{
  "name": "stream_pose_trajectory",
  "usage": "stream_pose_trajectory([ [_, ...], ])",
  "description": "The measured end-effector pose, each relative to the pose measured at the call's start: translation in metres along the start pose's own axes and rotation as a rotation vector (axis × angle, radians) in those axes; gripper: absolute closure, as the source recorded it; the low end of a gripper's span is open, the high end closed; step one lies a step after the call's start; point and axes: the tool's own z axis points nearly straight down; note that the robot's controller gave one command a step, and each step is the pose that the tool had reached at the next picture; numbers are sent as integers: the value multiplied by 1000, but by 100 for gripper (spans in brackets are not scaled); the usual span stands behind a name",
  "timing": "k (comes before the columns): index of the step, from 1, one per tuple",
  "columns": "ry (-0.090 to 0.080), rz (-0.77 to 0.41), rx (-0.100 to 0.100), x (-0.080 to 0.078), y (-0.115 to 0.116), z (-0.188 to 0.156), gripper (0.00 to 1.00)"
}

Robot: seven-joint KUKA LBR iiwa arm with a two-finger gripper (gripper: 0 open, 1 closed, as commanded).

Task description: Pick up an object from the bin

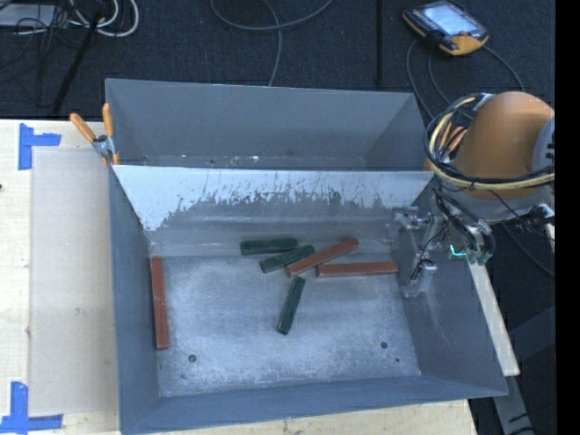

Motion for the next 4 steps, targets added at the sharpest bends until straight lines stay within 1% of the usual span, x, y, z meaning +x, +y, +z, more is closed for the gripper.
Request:
stream_pose_trajectory([
  [1,-7,-3,1,-2,0,-5,0],
  [2,-14,67,2,-14,23,33,0],
  [3,-8,-30,1,-23,34,76,0],
  [4,-17,41,2,-28,49,82,100],
])
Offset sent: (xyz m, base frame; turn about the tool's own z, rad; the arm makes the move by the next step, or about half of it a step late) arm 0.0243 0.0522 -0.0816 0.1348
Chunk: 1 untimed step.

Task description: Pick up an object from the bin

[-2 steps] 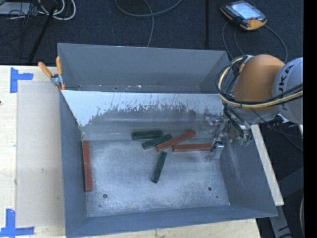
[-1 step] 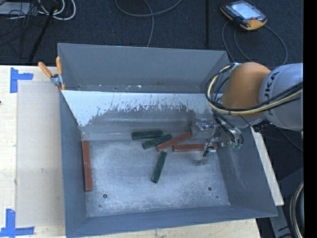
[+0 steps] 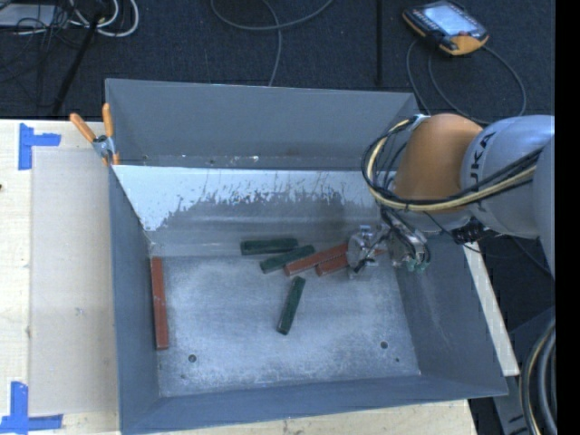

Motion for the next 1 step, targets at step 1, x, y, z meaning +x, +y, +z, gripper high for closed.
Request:
stream_pose_trajectory([
  [1,8,-2,-1,2,1,3,0],
])
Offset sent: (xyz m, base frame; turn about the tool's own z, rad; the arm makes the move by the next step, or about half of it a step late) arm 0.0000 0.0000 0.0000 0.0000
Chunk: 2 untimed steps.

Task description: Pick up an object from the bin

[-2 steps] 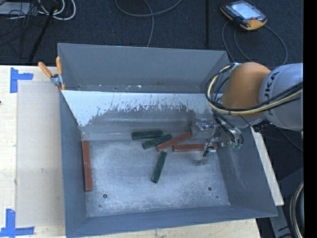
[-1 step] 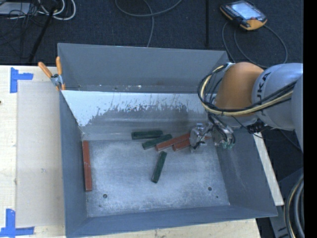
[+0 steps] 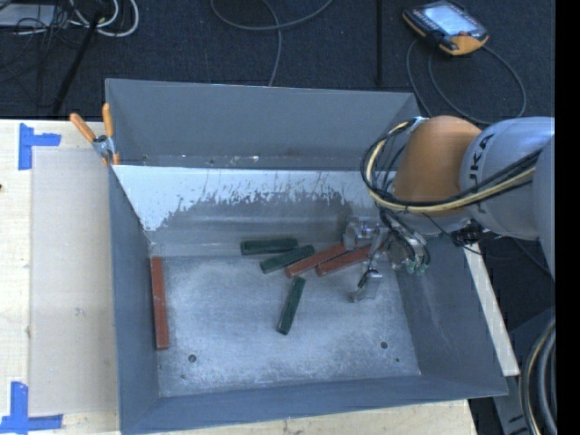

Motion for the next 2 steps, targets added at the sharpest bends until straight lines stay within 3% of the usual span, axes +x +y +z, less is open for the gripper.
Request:
stream_pose_trajectory([
  [1,-6,-2,1,-2,0,-3,100],
  [2,0,-2,0,0,0,0,0],
])
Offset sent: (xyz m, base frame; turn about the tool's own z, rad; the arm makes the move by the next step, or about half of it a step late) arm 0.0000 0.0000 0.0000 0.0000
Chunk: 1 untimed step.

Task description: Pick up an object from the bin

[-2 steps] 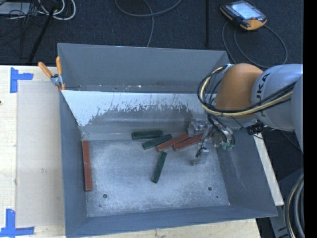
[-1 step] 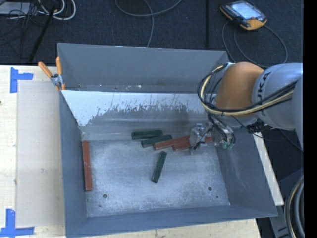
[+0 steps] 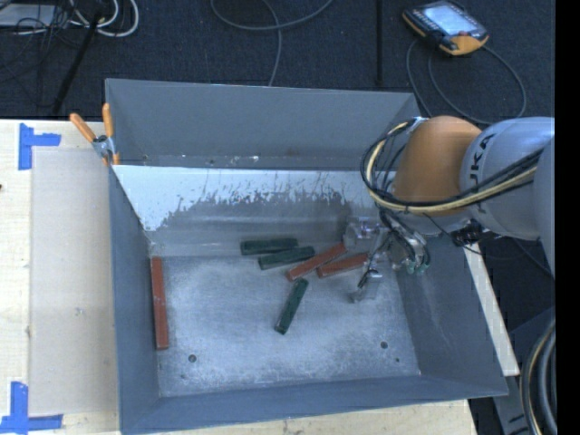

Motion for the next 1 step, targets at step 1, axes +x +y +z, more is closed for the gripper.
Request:
stream_pose_trajectory([
  [1,-10,-1,2,-3,-1,-4,100],
])
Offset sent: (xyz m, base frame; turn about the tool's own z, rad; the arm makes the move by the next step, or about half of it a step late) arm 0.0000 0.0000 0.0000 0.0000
